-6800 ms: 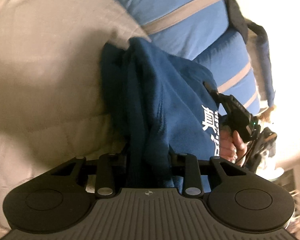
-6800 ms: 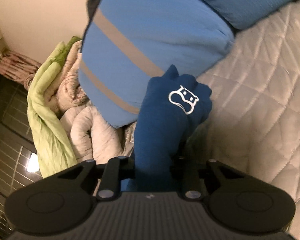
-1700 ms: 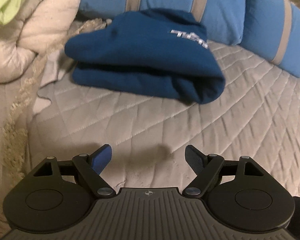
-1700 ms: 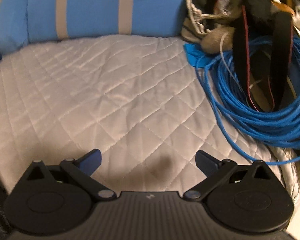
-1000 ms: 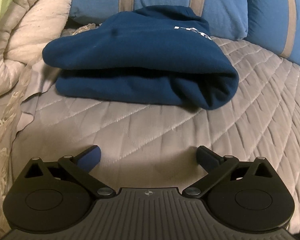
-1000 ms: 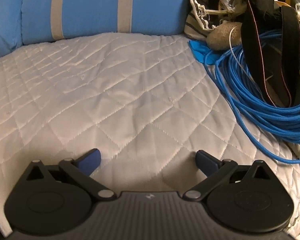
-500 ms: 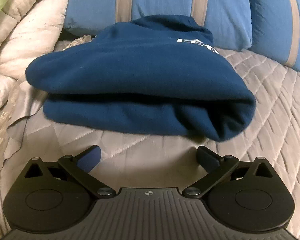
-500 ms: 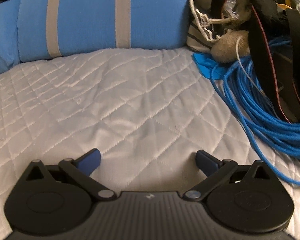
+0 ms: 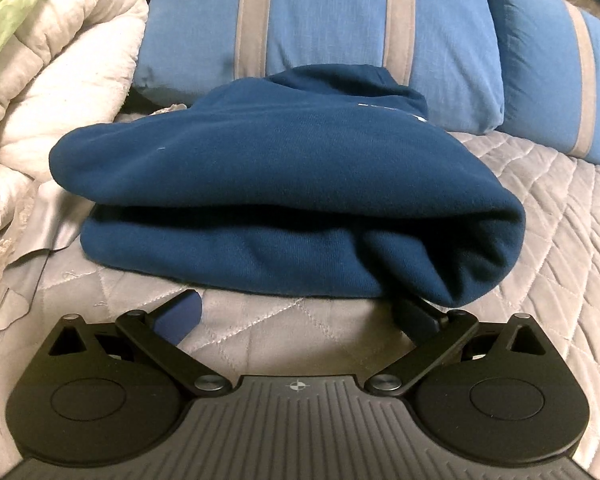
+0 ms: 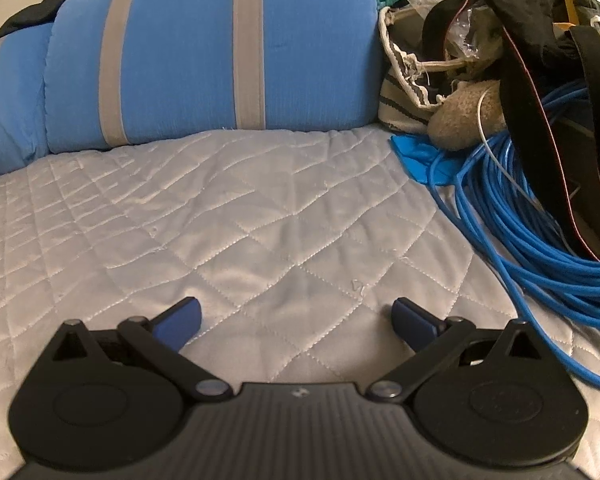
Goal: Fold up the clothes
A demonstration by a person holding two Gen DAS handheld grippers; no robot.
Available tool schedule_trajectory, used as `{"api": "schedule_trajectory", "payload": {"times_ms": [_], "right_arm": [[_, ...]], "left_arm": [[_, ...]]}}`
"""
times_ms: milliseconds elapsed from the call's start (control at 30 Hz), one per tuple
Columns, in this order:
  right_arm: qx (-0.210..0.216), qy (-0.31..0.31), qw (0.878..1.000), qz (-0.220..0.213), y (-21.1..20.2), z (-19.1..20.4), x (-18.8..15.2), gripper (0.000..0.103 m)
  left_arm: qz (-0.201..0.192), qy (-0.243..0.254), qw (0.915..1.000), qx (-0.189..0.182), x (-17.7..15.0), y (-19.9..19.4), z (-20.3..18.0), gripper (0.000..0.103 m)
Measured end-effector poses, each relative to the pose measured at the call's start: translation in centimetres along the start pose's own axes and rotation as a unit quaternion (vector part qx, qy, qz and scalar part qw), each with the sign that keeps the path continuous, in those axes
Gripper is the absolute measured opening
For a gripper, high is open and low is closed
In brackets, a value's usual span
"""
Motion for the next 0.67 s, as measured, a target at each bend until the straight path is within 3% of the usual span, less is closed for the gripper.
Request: {"api": "schedule_trajectory", "payload": {"times_ms": [667], "right_arm": [[-0.007, -0.002, 1.0, -0.007, -0.32, 0.04, -0.13, 0.102]], "left_arm": [[0.0, 0.003, 1.0, 0.002, -0.17, -0.08, 0.08, 0.103]]}}
Point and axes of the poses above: each gripper's, at about its wrist camera, not at the fingertips, and y roughly the way its jaws point, z to its left, x to its top, the point moved 10 cm from there along y, roughly the way its jaws point
